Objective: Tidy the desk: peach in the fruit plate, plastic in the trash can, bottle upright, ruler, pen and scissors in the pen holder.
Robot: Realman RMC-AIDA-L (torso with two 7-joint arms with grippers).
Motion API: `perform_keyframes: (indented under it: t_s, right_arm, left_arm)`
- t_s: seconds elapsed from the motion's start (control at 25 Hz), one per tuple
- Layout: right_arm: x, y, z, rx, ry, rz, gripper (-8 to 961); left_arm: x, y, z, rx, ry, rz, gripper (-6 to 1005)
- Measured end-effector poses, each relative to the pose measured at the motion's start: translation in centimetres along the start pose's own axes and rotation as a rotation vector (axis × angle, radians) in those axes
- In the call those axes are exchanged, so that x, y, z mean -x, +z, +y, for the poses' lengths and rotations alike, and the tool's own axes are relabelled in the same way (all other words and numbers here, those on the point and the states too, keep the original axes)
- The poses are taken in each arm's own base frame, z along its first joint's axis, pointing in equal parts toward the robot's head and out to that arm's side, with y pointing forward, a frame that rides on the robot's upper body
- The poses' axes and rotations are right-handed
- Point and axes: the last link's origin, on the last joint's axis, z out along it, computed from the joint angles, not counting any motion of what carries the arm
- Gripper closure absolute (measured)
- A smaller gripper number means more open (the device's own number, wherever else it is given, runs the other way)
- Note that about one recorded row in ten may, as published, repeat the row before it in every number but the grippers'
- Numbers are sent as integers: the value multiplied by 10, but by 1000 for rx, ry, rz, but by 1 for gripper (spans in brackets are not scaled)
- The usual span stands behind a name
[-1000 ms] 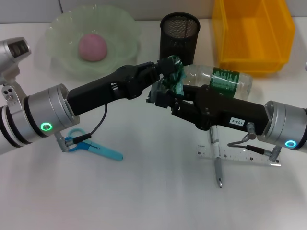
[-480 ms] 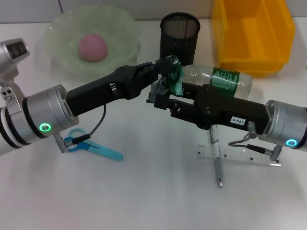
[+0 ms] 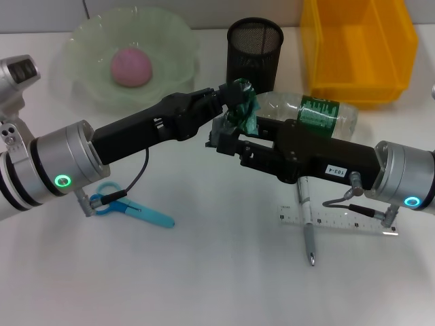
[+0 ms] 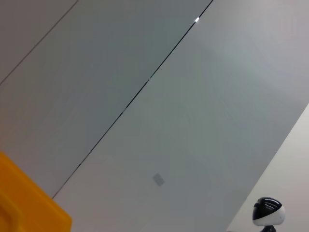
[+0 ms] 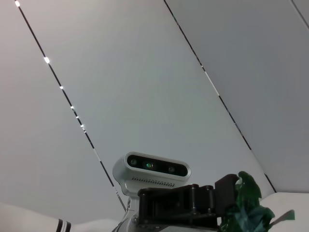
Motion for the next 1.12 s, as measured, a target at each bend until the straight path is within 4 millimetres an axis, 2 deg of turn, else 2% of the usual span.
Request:
perform_keyframes:
  t_s: [1.12]
  right_arm:
    - [2,4,-4,-7,-17,22,469]
  left_arm:
    - [1,4,-2,-14,-15,0,993]
